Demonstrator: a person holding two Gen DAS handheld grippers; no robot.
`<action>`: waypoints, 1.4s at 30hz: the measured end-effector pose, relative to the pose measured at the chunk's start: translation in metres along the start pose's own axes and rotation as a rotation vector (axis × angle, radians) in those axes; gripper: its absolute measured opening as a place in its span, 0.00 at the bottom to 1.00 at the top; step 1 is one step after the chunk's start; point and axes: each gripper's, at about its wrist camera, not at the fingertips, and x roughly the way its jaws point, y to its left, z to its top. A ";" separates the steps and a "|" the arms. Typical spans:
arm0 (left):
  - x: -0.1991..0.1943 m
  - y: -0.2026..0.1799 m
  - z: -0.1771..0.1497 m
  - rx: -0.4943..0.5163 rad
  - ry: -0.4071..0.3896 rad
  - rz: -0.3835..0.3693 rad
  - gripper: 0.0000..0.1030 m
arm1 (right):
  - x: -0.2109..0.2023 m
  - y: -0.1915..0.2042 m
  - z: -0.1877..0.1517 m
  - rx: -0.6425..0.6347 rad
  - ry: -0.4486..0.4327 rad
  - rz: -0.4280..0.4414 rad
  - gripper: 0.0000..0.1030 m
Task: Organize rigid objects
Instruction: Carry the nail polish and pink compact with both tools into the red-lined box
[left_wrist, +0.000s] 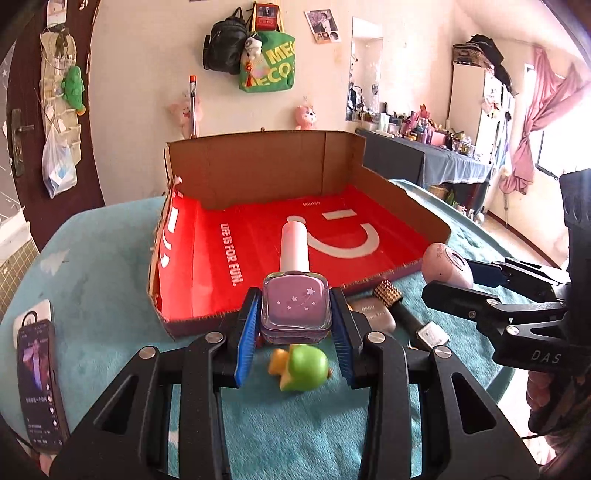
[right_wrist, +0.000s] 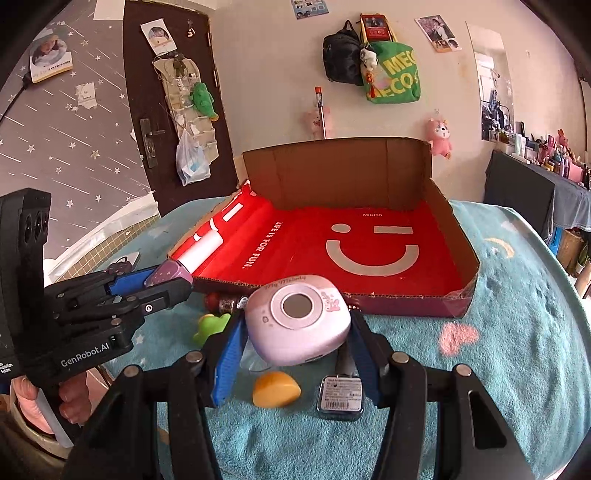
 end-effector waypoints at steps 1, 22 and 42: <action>0.001 0.001 0.004 0.001 -0.006 0.001 0.33 | 0.001 -0.001 0.003 0.000 0.002 0.002 0.56; 0.066 0.027 0.038 -0.033 0.056 0.013 0.33 | 0.063 -0.032 0.059 0.045 0.098 -0.040 0.56; 0.144 0.046 0.023 -0.061 0.248 0.047 0.33 | 0.148 -0.064 0.056 0.086 0.306 -0.112 0.56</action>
